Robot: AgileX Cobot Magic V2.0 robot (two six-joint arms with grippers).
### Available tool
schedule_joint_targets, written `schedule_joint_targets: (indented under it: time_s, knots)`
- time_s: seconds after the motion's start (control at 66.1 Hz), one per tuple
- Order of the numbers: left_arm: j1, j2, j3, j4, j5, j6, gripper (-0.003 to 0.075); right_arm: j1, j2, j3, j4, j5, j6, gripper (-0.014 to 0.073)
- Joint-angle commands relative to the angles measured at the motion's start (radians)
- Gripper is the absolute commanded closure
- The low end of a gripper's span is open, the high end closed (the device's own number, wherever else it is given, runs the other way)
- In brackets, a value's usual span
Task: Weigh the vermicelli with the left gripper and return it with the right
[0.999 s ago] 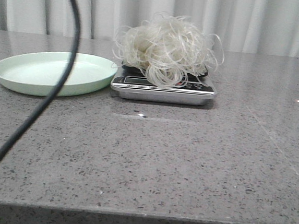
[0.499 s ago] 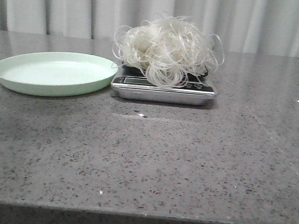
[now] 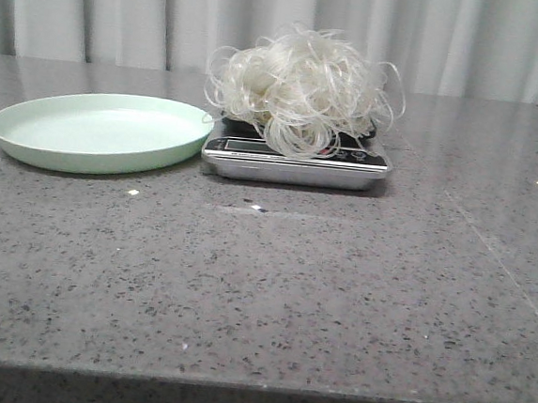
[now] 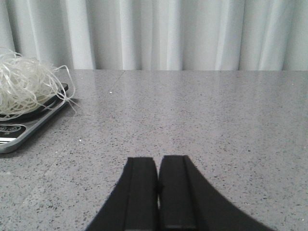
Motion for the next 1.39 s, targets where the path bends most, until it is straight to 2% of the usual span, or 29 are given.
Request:
schedule_joint_targets:
  time_s: [0.0, 0.076, 0.197, 0.272, 0.515, 0.742, 0.863, 0.969, 1.12, 1.377]
  knots:
    - [0.001, -0.066, 0.021, -0.002, -0.1, -0.001, 0.0253, -0.004, -0.016, -0.008, -0.014, -0.072, -0.004, 0.0428]
    - [0.001, -0.096, 0.035, -0.002, -0.098, -0.001, 0.0358, -0.004, -0.016, -0.008, -0.014, -0.072, -0.004, 0.0428]
    - [0.001, -0.101, 0.037, -0.002, -0.096, -0.001, 0.0611, -0.004, -0.016, -0.008, -0.014, -0.072, -0.004, 0.0428]
    - [0.001, -0.101, 0.037, -0.002, -0.095, -0.001, 0.0572, -0.004, -0.016, -0.008, -0.014, -0.073, -0.004, 0.0428]
    - [0.001, -0.101, 0.037, -0.002, -0.098, -0.001, 0.0573, -0.004, -0.016, -0.008, -0.014, -0.091, -0.004, 0.0428]
    - [0.001, -0.101, 0.037, -0.004, -0.1, -0.001, 0.0573, -0.004, -0.016, -0.045, -0.014, -0.293, -0.004, 0.0428]
    - [0.001, -0.101, 0.037, -0.005, -0.1, -0.001, 0.0573, -0.004, 0.023, -0.173, -0.014, -0.183, -0.004, 0.0428]
    - [0.001, -0.101, 0.037, -0.005, -0.1, -0.001, 0.0573, -0.004, 0.137, -0.316, -0.014, -0.043, -0.004, 0.0428]
    - [0.001, -0.101, 0.037, -0.005, -0.1, -0.001, 0.0573, -0.004, 0.307, -0.455, -0.008, 0.063, -0.004, 0.0428]
    - [0.001, -0.101, 0.037, -0.006, -0.1, -0.001, 0.0574, -0.004, 0.437, -0.467, -0.007, -0.005, -0.004, 0.0428]
